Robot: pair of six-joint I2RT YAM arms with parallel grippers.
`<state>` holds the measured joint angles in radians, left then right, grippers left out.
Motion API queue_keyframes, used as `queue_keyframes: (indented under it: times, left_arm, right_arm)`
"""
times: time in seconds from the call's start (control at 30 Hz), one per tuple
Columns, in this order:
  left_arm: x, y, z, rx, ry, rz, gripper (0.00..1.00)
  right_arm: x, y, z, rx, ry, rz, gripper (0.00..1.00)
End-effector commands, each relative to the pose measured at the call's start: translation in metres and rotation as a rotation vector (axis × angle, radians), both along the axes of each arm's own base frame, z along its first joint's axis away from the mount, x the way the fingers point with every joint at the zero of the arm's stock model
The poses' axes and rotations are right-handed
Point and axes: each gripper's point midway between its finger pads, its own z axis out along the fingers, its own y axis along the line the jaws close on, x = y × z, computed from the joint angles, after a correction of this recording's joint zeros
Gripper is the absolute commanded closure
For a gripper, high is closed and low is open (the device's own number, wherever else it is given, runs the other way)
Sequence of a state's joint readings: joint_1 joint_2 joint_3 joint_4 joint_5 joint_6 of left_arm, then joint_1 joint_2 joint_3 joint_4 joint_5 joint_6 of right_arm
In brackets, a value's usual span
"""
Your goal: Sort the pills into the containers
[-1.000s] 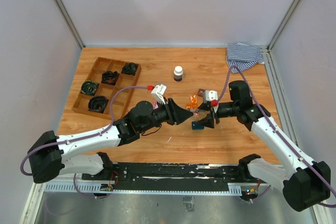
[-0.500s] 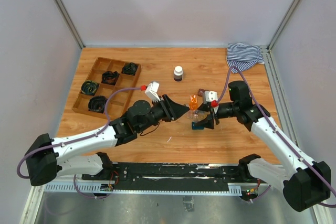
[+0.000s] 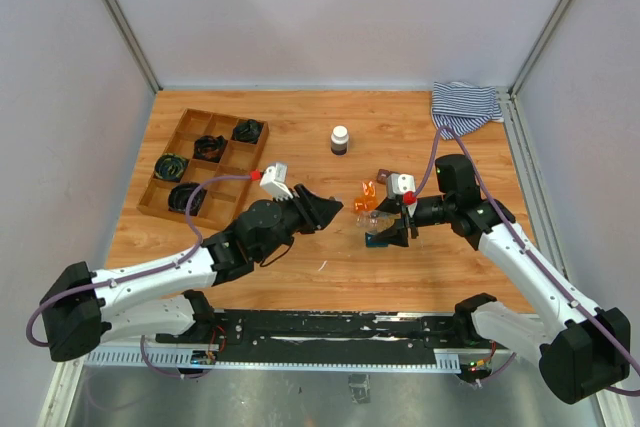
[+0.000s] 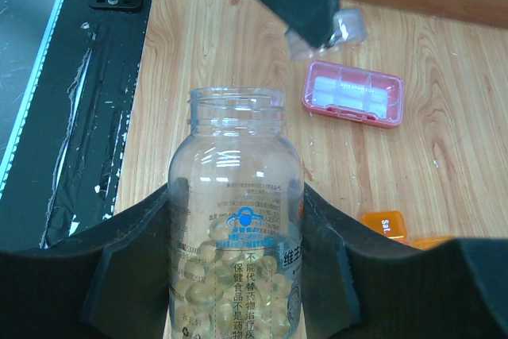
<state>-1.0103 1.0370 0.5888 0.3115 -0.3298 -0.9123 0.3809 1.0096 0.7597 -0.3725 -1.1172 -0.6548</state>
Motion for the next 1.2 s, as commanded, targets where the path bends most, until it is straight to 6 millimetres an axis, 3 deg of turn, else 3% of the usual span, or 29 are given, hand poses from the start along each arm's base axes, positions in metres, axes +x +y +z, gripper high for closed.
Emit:
queue_keyframes:
  times: [0.0, 0.17, 0.37, 0.5, 0.87, 1.0, 1.17]
  left_arm:
    - [0.011, 0.024, -0.053, 0.153, 0.021, 0.109, 0.71]
    - [0.015, 0.019, -0.108, 0.323, 0.085, 0.088, 0.69]
    - [0.031, 0.01, -0.151, 0.515, 0.122, 0.089, 0.67]
    - [0.041, 0.007, -0.169, 0.601, 0.15, 0.108, 0.65]
    - [0.054, 0.016, -0.197, 0.711, 0.205, 0.158, 0.45]
    - [0.054, 0.017, -0.192, 0.705, 0.203, 0.169, 0.32]
    - [0.053, 0.015, -0.171, 0.648, 0.18, 0.165, 0.27]
  right_arm:
    - [-0.003, 0.0, 0.011, 0.028, -0.019, 0.015, 0.99]
    - [-0.001, -0.003, 0.013, 0.035, -0.014, 0.003, 0.99]
    - [0.003, -0.006, 0.015, 0.045, -0.004, -0.018, 0.99]
    - [0.006, -0.009, 0.018, 0.052, -0.007, -0.032, 0.99]
    - [0.016, -0.017, 0.025, 0.064, -0.009, -0.089, 0.99]
    - [0.022, -0.021, 0.029, 0.075, 0.002, -0.128, 0.98]
    - [0.027, -0.027, 0.034, 0.096, 0.011, -0.163, 0.97]
